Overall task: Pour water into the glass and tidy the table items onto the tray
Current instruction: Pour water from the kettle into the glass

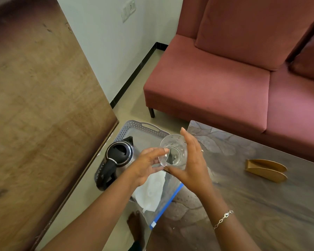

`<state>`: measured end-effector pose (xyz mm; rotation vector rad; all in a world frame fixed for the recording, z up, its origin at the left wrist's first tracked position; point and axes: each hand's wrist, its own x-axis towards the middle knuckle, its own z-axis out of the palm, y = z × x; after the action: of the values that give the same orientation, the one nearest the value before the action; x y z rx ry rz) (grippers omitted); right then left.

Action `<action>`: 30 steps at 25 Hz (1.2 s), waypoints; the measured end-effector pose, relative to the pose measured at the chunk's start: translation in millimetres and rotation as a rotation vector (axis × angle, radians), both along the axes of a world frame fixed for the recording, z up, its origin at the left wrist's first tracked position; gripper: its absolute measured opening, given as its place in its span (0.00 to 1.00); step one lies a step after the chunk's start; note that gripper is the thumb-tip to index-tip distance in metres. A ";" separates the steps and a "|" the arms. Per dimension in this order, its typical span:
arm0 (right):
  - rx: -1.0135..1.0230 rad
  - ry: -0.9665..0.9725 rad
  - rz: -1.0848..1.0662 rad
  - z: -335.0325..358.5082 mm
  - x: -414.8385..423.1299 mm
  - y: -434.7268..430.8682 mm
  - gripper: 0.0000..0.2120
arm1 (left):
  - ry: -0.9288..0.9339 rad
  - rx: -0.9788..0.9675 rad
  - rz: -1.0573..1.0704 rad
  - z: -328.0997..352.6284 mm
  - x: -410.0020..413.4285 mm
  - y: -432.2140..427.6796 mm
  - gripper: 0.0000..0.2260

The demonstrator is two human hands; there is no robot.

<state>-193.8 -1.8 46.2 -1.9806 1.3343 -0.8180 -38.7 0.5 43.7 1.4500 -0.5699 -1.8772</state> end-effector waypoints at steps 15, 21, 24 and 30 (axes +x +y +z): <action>0.225 -0.414 -0.141 0.3 -20.7 46.4 0.43 | -0.763 -0.275 -0.187 -2.6 27.8 38.7 0.51; 0.228 -0.397 -0.151 -3.7 -21.8 52.4 0.43 | -1.105 0.034 0.006 -77.2 108.0 67.1 0.46; 0.243 -0.358 -0.141 -8.0 -19.3 54.7 0.44 | -1.019 0.137 0.025 -100.2 118.2 76.6 0.39; 0.252 -0.338 -0.165 -12.6 -9.1 52.6 0.41 | -0.842 0.162 0.096 -121.9 136.5 72.0 0.23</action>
<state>-202.9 50.8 33.7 -1.4785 1.3355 -0.9602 97.8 72.5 -78.2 2.3295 -0.7127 -1.1936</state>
